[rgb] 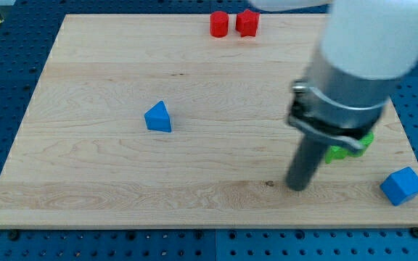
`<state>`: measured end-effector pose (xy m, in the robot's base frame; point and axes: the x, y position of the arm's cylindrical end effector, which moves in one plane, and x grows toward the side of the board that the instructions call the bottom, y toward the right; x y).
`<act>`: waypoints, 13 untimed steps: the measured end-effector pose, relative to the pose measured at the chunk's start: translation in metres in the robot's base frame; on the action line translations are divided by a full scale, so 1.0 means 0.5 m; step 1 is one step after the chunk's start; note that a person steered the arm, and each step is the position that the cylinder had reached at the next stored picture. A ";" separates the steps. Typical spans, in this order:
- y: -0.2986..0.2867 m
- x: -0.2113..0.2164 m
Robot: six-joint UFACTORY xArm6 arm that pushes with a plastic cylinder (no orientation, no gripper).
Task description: Slide the blue triangle close to the blue cube
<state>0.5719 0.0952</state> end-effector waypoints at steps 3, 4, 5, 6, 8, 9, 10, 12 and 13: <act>-0.173 0.032; -0.322 -0.044; -0.440 -0.150; -0.514 -0.226; -0.234 -0.246; -0.163 -0.240; -0.207 -0.273; -0.288 -0.240; -0.159 -0.172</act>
<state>0.4859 0.0158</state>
